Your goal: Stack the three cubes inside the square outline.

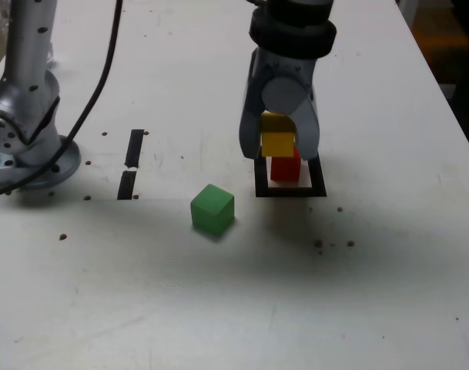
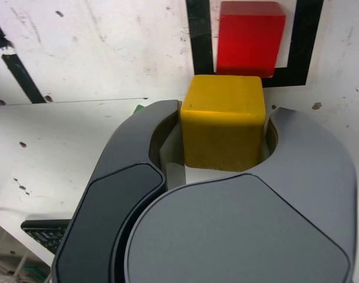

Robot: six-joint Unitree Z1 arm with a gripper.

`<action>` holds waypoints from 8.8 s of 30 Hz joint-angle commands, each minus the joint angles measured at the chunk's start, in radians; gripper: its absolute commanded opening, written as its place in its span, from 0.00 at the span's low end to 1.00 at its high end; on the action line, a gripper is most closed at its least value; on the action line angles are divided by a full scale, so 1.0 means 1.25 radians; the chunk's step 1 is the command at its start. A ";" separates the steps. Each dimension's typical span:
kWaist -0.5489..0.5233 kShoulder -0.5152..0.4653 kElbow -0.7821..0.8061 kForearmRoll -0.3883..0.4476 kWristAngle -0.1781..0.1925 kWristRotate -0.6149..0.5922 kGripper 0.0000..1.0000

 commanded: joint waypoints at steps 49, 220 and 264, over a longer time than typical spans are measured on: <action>0.056 0.055 0.008 -0.034 0.010 0.044 0.49; -0.005 -0.022 -0.131 0.092 0.081 -0.041 0.10; 0.051 0.016 -0.023 -0.006 0.026 0.003 0.55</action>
